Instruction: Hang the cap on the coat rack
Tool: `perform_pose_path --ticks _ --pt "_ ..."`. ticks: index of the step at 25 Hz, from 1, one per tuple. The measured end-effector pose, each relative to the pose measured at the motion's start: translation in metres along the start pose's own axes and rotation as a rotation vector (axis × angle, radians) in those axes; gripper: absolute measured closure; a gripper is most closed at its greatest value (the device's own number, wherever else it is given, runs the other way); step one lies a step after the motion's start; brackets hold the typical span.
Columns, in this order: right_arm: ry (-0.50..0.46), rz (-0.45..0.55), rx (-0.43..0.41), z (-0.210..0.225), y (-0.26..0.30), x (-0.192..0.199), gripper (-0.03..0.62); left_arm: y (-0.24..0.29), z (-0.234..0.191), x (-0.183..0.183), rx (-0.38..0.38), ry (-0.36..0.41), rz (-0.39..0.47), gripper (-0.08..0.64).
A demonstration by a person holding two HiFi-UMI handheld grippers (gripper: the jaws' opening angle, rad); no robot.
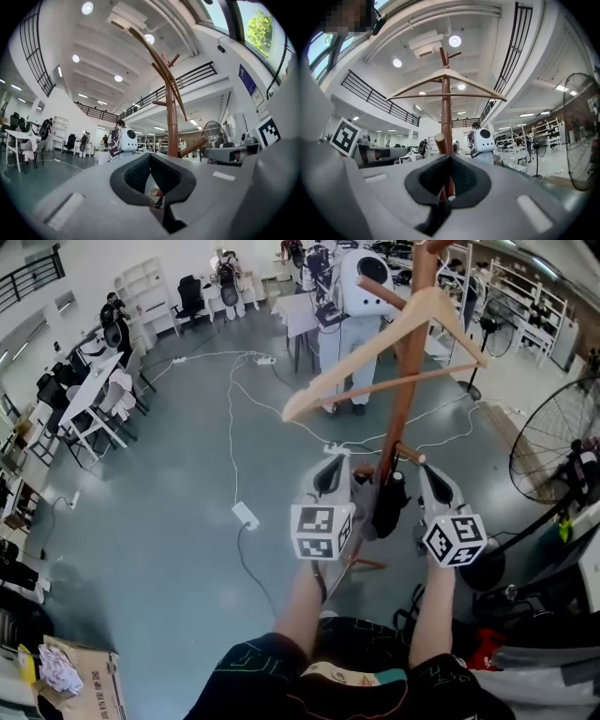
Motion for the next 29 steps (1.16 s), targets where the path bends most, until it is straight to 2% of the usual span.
perform_pose_path --ticks 2,5,13,18,23,29 --pt "-0.02 0.012 0.038 0.006 0.0 -0.005 0.589 0.004 0.006 -0.015 0.007 0.038 0.039 0.551" --pt "-0.031 0.014 0.056 0.011 -0.001 -0.006 0.588 0.007 0.01 -0.022 0.014 0.05 0.068 0.551" --pt "-0.037 -0.024 0.059 0.01 0.003 0.006 0.589 0.005 0.012 -0.005 0.034 0.055 0.034 0.551" --pt "-0.028 -0.041 0.057 0.009 0.005 0.017 0.588 0.0 0.0 0.006 0.0 0.034 0.021 0.551" --pt "-0.019 -0.054 0.067 0.014 0.001 0.021 0.589 0.002 -0.001 0.015 -0.013 0.049 -0.017 0.551" --pt "-0.021 -0.048 0.063 0.017 0.006 0.017 0.589 0.007 0.003 0.012 0.021 0.036 0.011 0.55"
Point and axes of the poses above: the fingertips, and each gripper's own axes: y forward along the fingers, z to its right, x out of its underside, the point moved 3 cm from there along -y, backward along the fingers, and after that the axes turned 11 degrees about x, right-handed, at the moved point
